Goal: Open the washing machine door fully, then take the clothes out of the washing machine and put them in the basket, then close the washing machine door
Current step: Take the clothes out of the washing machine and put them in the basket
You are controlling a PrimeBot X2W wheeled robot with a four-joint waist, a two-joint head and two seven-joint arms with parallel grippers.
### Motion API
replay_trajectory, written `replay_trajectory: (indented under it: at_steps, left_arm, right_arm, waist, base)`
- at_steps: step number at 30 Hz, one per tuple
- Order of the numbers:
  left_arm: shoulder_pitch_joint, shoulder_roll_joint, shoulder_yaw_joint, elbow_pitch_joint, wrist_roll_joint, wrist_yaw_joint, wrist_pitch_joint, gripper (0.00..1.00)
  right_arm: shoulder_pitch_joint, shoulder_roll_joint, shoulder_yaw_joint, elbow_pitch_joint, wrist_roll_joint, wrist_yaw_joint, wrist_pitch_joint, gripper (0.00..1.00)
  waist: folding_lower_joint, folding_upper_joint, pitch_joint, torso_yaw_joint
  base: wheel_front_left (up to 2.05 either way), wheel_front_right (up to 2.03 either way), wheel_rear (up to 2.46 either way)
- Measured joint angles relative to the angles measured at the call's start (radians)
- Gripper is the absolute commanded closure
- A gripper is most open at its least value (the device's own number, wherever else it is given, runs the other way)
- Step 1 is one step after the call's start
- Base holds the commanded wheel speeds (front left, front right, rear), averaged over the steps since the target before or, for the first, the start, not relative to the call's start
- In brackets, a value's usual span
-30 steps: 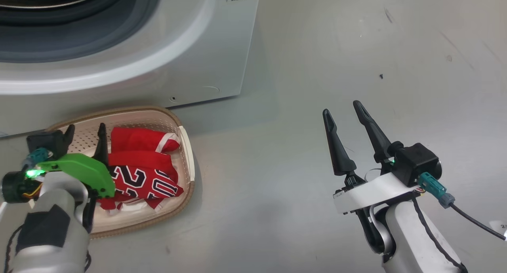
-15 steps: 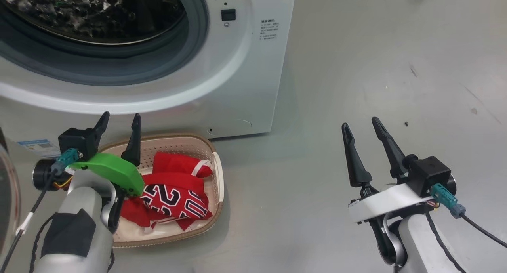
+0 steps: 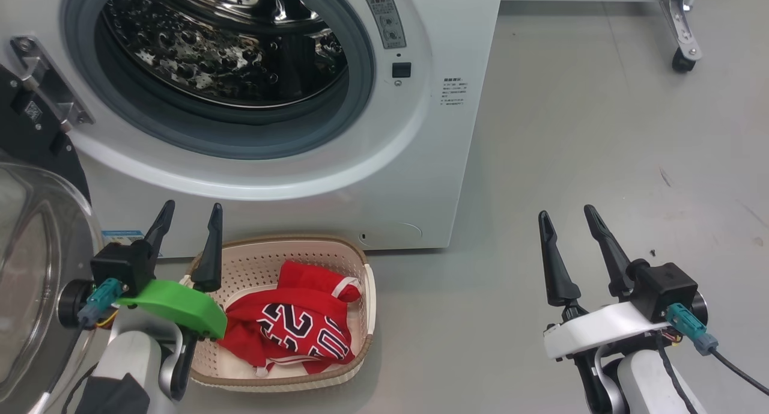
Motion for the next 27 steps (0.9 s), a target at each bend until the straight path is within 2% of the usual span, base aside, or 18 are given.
replay_trajectory:
  at_steps: [11,27]
  left_arm:
    - [0.111,-0.008,0.045,-0.098,-0.007,0.001,0.0,0.0]
    - [0.217,-0.017,0.049,-0.203,0.018,0.02,0.0,0.0]
  right_arm:
    - [0.035,0.001,-0.012,-0.017,-0.009,0.014,0.0,0.0]
    - [0.06,0.001,-0.02,-0.025,-0.018,0.023,0.0,0.0]
  waist:
    - [0.0,0.0,-0.045,0.039]
    - [0.0,0.0,-0.057,0.042]
  base:
    - [0.0,0.0,0.0]
    - [0.0,0.0,0.0]
